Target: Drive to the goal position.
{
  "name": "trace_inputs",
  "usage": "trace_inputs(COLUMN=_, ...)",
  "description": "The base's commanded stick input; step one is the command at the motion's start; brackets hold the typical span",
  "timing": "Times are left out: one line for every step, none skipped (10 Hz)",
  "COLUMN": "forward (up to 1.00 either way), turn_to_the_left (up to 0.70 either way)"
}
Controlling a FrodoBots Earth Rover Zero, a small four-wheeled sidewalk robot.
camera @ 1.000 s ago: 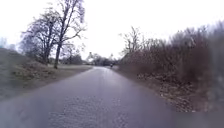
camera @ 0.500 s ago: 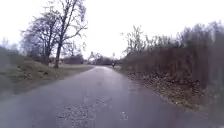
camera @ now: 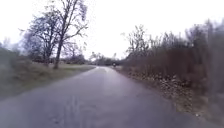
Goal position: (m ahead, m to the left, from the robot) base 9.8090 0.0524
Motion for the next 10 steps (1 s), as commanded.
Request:
trace_inputs(forward=1.00, turn_to_the_left=0.00)
trace_inputs(forward=1.00, turn_to_the_left=0.00)
trace_inputs(forward=1.00, turn_to_the_left=0.00)
trace_inputs(forward=1.00, turn_to_the_left=0.00)
trace_inputs(forward=1.00, turn_to_the_left=0.00)
trace_inputs(forward=1.00, turn_to_the_left=0.00)
trace_inputs(forward=1.00, turn_to_the_left=0.00)
trace_inputs(forward=1.00, turn_to_the_left=0.00)
trace_inputs(forward=1.00, turn_to_the_left=0.00)
trace_inputs(forward=1.00, turn_to_the_left=0.00)
